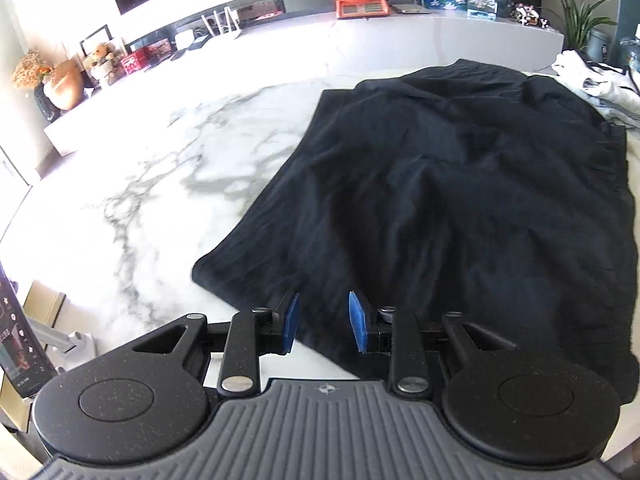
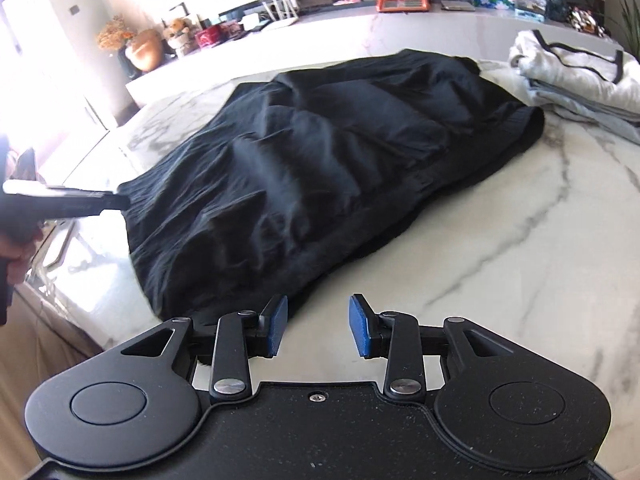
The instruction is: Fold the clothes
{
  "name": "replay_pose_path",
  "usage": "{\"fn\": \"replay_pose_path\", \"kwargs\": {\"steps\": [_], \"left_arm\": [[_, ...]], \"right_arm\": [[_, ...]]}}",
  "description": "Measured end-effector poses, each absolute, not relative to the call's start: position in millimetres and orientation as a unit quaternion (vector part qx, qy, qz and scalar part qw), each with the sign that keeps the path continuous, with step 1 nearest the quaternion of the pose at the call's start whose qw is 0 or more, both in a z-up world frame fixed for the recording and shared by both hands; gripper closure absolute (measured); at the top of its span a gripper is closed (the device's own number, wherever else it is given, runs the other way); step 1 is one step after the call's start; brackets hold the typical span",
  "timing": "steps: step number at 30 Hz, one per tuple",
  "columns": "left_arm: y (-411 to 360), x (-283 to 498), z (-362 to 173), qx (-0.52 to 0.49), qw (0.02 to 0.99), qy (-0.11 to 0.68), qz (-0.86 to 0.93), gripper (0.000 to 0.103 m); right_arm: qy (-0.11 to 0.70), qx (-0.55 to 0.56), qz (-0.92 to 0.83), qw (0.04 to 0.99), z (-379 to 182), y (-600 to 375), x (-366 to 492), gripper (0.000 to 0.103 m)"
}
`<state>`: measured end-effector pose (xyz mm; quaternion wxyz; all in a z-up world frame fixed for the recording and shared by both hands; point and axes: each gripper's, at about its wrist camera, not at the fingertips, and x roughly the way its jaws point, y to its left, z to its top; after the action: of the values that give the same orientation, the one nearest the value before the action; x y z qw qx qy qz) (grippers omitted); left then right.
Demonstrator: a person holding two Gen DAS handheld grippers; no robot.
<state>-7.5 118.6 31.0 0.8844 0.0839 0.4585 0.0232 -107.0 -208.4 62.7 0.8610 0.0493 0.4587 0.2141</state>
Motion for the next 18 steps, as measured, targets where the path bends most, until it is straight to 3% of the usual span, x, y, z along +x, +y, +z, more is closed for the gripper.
{"fn": "replay_pose_path", "kwargs": {"steps": [8,11,12,13,18], "left_arm": [[159,-5,22,0.073,0.879,0.47,0.037,0.077],[164,-2,22,0.085,0.881,0.465,0.032,0.077],[166,-2,22,0.09,0.881,0.463,0.03,0.077],[166,-1,23,0.098,0.882,0.461,0.025,0.077],[158,-4,22,0.139,0.881,0.452,-0.013,0.069]], "right_arm": [[0.465,0.016,0.261,0.846,59,-147,-134,0.064],[0.476,0.017,0.258,0.841,51,-137,-132,0.073],[0.478,0.016,0.257,0.839,49,-135,-131,0.093],[0.48,0.014,0.256,0.839,48,-135,-131,0.097],[0.494,-0.007,0.236,0.837,49,-146,-132,0.099]]}}
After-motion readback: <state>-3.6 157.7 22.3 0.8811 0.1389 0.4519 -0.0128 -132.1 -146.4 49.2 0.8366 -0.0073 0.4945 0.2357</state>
